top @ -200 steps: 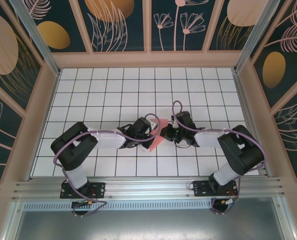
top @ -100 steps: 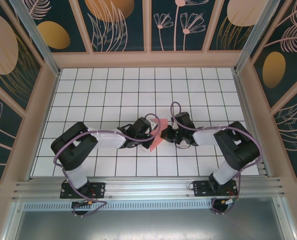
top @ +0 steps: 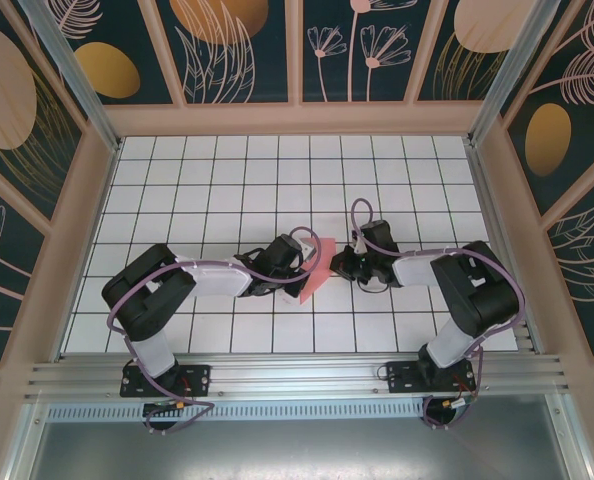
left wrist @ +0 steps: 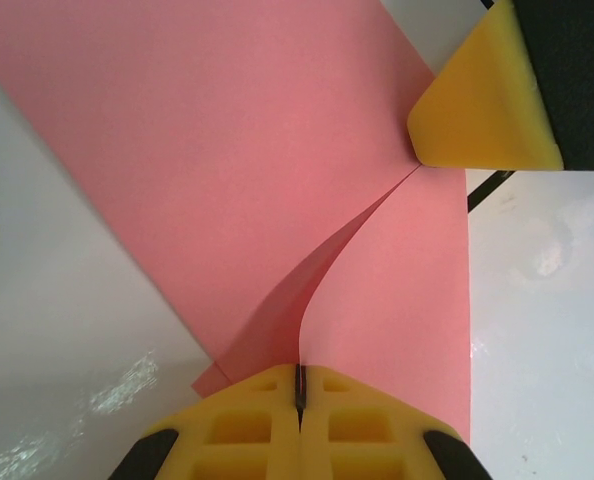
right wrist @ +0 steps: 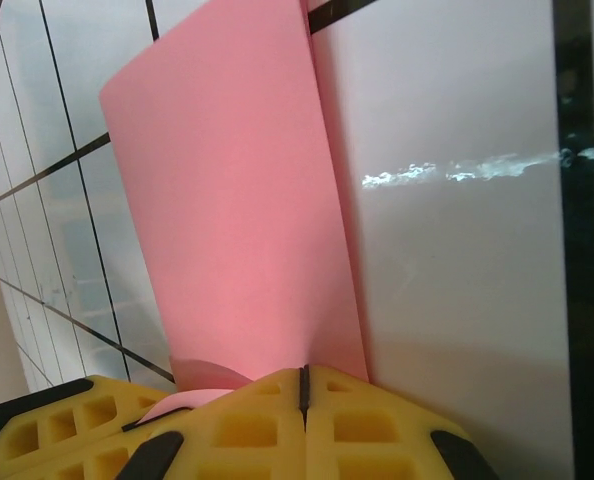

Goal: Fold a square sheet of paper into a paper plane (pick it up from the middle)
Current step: Third fold the triangle at the center of the table.

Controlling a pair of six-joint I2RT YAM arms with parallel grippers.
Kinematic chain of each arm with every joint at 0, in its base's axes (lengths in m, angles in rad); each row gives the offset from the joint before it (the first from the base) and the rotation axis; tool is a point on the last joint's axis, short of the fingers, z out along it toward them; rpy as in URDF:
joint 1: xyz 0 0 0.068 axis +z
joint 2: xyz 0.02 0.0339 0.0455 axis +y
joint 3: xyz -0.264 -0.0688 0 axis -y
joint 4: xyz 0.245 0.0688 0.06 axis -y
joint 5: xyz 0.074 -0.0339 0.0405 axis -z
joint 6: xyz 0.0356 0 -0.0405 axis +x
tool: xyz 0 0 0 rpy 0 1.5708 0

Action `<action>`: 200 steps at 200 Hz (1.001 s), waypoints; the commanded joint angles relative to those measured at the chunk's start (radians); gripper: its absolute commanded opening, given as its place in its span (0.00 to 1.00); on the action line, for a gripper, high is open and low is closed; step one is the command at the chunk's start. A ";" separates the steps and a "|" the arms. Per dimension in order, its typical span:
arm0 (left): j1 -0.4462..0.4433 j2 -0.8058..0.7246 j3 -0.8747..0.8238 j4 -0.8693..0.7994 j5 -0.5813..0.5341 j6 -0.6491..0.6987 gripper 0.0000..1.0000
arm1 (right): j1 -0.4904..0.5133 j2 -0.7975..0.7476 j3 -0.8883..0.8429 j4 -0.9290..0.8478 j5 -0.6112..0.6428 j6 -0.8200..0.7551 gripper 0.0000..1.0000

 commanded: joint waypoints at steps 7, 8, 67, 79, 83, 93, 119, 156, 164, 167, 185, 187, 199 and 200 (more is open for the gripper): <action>0.006 0.038 -0.014 -0.101 -0.011 -0.005 0.05 | -0.016 -0.022 0.010 -0.039 0.004 -0.039 0.05; 0.006 0.038 -0.014 -0.101 -0.011 -0.005 0.05 | -0.016 -0.025 0.011 -0.041 0.003 -0.040 0.05; 0.006 0.034 -0.017 -0.101 -0.010 -0.006 0.05 | -0.053 -0.065 0.063 -0.072 -0.052 -0.084 0.06; 0.007 0.037 -0.014 -0.102 -0.009 -0.007 0.05 | -0.054 -0.038 0.057 -0.049 -0.066 -0.078 0.06; 0.006 0.037 -0.012 -0.103 -0.010 -0.006 0.05 | -0.053 -0.029 0.055 -0.042 -0.070 -0.076 0.06; 0.006 0.036 -0.011 -0.104 -0.009 -0.006 0.05 | -0.052 -0.008 0.048 -0.026 -0.073 -0.068 0.06; 0.006 0.037 -0.010 -0.104 -0.009 -0.007 0.06 | -0.054 0.032 0.022 0.003 -0.060 -0.058 0.06; 0.006 0.034 -0.017 -0.105 -0.007 -0.009 0.05 | -0.055 0.041 0.032 -0.039 -0.017 -0.078 0.06; 0.006 0.033 -0.017 -0.105 -0.009 -0.010 0.06 | -0.054 0.024 0.039 -0.052 -0.016 -0.083 0.06; 0.006 0.032 -0.016 -0.105 -0.008 -0.010 0.06 | -0.055 0.015 0.042 -0.056 -0.018 -0.083 0.07; 0.007 0.028 -0.019 -0.105 -0.010 -0.013 0.06 | -0.055 -0.046 0.058 -0.085 -0.020 -0.088 0.08; 0.006 0.027 -0.020 -0.105 -0.011 -0.012 0.06 | -0.055 -0.052 0.060 -0.086 -0.021 -0.088 0.08; 0.006 0.026 -0.018 -0.107 -0.012 -0.013 0.06 | -0.054 -0.090 0.063 -0.091 -0.038 -0.088 0.09; 0.006 0.026 -0.017 -0.107 -0.012 -0.014 0.06 | -0.053 -0.093 0.062 -0.090 -0.041 -0.087 0.08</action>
